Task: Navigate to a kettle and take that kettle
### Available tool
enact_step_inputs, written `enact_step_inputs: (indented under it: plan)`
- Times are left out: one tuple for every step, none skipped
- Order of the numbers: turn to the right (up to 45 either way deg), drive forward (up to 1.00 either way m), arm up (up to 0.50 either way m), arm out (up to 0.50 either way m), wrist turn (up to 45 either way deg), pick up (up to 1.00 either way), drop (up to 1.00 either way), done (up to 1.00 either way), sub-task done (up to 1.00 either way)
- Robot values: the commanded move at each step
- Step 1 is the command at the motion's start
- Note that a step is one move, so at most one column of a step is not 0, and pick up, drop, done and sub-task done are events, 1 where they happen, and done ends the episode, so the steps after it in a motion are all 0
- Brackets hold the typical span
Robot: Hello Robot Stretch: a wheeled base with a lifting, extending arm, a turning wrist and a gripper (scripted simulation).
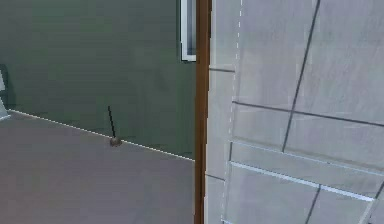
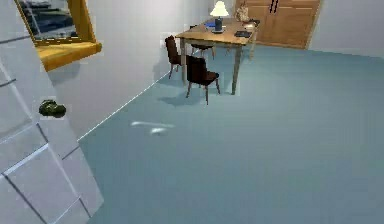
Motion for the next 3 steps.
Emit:
enact_step_inputs:
  plan:
    - [0.0, 0.45, 0.0, 0.0, 0.0, 0.0, 0.0, 0.0, 0.0]
    - [-45.0, 0.0, 0.0, 0.0, 0.0, 0.0, 0.0, 0.0, 0.0]
    - [-36.0, 0.0, 0.0, 0.0, 0.0, 0.0, 0.0, 0.0, 0.0]
